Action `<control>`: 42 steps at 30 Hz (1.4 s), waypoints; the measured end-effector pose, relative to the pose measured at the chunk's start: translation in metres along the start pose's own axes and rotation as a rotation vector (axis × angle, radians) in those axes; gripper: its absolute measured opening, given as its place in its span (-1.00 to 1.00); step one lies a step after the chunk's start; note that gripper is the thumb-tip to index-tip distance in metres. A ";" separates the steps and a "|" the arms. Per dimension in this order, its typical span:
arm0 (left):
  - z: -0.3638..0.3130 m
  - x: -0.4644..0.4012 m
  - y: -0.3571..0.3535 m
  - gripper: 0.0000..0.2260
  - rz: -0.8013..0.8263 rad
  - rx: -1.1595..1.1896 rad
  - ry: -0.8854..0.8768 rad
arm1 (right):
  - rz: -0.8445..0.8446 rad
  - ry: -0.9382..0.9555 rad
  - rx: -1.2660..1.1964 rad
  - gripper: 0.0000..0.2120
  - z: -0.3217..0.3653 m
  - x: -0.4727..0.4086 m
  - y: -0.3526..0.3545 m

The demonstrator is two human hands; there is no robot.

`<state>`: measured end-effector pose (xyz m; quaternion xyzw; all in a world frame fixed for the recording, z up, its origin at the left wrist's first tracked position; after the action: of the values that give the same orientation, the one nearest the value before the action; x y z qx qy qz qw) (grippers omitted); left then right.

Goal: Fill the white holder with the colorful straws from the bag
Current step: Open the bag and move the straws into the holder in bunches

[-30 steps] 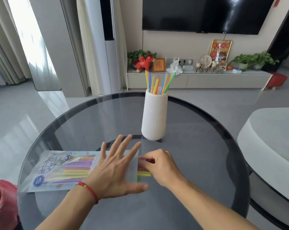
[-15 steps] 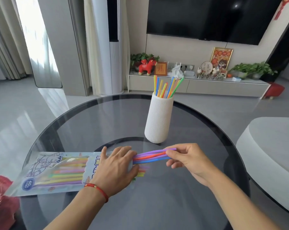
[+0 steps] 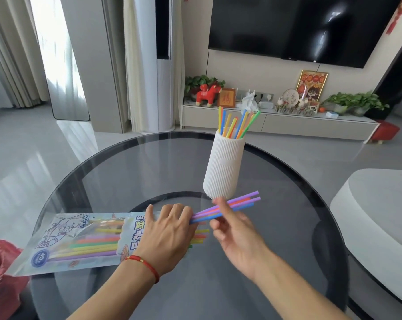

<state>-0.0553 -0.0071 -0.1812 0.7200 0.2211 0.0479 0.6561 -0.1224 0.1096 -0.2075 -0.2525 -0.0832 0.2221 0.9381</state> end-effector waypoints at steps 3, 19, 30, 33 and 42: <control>-0.002 0.001 -0.003 -0.66 0.010 -0.006 -0.019 | -0.036 0.067 0.285 -0.82 0.003 0.000 0.002; 0.017 -0.002 -0.034 -0.71 0.112 0.035 -0.016 | -0.028 0.507 0.880 -0.74 0.123 -0.004 0.025; 0.016 0.001 -0.034 -0.76 0.081 0.051 -0.051 | 0.047 0.252 1.424 -0.72 0.102 -0.056 0.046; 0.016 0.000 -0.034 -0.76 0.085 0.047 -0.049 | 0.036 0.328 1.384 -0.75 0.109 -0.058 0.046; 0.016 -0.005 -0.037 -0.69 0.073 0.089 -0.013 | -0.002 0.541 1.184 -0.74 0.154 -0.048 0.022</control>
<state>-0.0631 -0.0221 -0.2180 0.7563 0.1926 0.0572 0.6225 -0.2145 0.1717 -0.0891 0.2601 0.2920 0.1579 0.9067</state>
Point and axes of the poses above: each hand's wrist, its own x-axis away from the middle knuckle, its own y-axis out of the back of the hand, z = x × y, the point moved 10 cm from there along -x, towards the middle knuckle, and after that the axes turned 12 degrees about y, right-handed, at the moved point
